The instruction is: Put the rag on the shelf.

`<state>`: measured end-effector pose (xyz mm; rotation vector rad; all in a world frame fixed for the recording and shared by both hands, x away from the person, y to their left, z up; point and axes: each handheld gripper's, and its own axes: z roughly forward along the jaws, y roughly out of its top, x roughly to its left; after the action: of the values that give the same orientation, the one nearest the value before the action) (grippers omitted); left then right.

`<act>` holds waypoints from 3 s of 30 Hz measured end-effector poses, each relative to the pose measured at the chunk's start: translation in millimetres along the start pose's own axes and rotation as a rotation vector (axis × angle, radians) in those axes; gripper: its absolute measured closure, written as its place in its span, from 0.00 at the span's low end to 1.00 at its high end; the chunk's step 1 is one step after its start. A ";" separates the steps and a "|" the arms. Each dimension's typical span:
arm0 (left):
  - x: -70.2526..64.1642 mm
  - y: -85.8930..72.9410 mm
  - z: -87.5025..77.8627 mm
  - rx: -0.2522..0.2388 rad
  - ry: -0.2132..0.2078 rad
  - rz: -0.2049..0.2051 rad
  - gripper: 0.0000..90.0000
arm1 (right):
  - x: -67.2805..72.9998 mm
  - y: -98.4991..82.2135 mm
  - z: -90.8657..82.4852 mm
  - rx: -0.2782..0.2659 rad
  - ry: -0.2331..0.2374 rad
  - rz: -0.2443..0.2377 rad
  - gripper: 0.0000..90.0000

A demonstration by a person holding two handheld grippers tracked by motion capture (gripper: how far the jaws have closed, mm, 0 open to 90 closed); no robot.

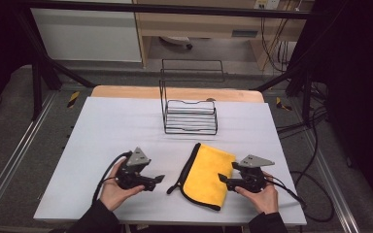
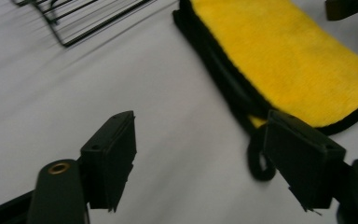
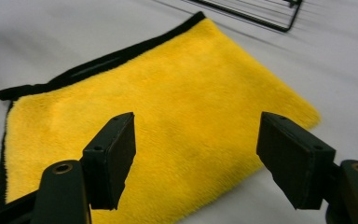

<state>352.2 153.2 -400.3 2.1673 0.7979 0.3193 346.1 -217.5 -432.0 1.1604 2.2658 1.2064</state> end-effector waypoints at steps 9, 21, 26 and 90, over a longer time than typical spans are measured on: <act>-45.6 22.2 48.6 0.063 -0.075 0.042 0.59 | -7.1 -16.9 -6.2 0.035 -0.051 0.095 0.39; -63.5 15.4 75.4 0.112 -0.039 0.036 0.93 | 5.4 -25.8 -0.3 0.110 -0.027 0.145 0.58; -61.5 16.2 73.8 0.111 -0.039 0.022 0.98 | 11.4 -27.0 0.9 0.123 0.009 0.215 0.79; -52.5 9.3 61.9 0.086 -0.024 -0.043 0.55 | -5.5 -4.3 6.2 0.019 0.035 0.037 0.60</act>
<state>344.5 78.4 -432.3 2.2264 0.8570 0.2405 351.0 -219.7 -439.6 1.2027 2.2956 1.2302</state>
